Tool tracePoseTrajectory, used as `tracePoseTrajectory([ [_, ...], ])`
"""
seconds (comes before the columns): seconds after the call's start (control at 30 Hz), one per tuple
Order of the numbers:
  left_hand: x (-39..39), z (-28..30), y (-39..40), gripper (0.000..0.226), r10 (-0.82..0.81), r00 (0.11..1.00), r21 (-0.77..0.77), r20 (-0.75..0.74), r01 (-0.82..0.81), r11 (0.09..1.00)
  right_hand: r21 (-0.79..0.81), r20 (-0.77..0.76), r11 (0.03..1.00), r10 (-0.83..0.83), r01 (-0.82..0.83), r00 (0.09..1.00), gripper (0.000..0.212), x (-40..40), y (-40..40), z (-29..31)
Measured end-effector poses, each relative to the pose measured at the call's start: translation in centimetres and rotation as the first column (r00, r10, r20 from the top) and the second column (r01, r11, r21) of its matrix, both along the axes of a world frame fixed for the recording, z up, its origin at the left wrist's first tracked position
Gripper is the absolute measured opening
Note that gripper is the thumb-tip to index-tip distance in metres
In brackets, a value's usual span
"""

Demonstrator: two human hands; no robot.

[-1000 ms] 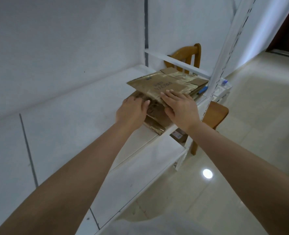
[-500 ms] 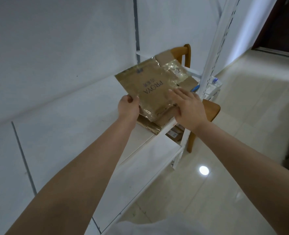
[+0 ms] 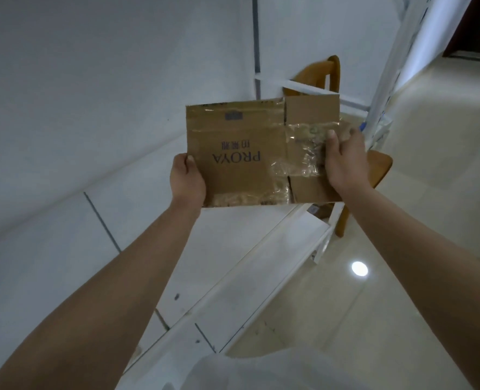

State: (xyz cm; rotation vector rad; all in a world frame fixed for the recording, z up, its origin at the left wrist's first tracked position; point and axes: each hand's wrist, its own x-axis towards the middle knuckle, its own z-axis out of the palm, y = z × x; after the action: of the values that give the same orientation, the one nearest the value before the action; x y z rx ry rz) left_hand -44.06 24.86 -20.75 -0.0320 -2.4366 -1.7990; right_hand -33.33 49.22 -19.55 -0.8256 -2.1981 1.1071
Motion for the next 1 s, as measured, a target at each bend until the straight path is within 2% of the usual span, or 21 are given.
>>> tracePoseTrajectory([
  [0.07,0.6,-0.1,-1.4,0.025,-0.027,0.999,-0.004,0.018,0.027,1.0,-0.077,0.002,0.997,-0.003,0.003,1.0,0.047,0.7,-1.4,-0.7],
  [0.3,4.4,-1.1,-6.6,0.017,-0.151,0.988,-0.017,0.032,0.152,0.988,0.003,-0.041,0.998,-0.069,0.069,0.997,0.04,4.6,-6.1,-2.5],
  [0.57,12.5,-1.2,-14.7,0.008,-0.078,0.995,0.109,0.069,0.07,0.992,-0.162,-0.167,0.967,0.168,-0.195,0.972,0.045,9.3,-14.2,-2.3],
  [0.63,15.8,-1.2,-16.8,0.008,-0.1,0.993,0.164,0.056,0.089,0.982,-0.235,-0.203,0.93,0.239,-0.284,0.95,0.045,11.6,-16.1,-2.6],
  [0.73,21.4,-1.2,-19.0,0.025,-0.146,0.988,0.262,0.04,0.131,0.956,-0.362,-0.24,0.859,0.29,-0.363,0.926,0.041,15.1,-18.6,-3.0],
  [0.87,27.4,-0.4,-22.0,0.024,-0.075,0.993,0.354,0.093,0.037,0.934,-0.456,-0.276,0.787,0.318,-0.415,0.907,0.028,18.3,-21.9,-2.2],
  [0.93,29.5,0.6,-23.9,0.02,-0.024,0.992,0.413,0.123,-0.029,0.91,-0.539,-0.328,0.698,0.341,-0.471,0.881,0.035,18.9,-24.1,-1.0],
  [1.0,31.1,1.8,-26.3,0.023,0.01,0.992,0.468,0.123,-0.067,0.881,-0.629,-0.394,0.556,0.375,-0.543,0.839,0.048,19.4,-27.0,0.4],
])
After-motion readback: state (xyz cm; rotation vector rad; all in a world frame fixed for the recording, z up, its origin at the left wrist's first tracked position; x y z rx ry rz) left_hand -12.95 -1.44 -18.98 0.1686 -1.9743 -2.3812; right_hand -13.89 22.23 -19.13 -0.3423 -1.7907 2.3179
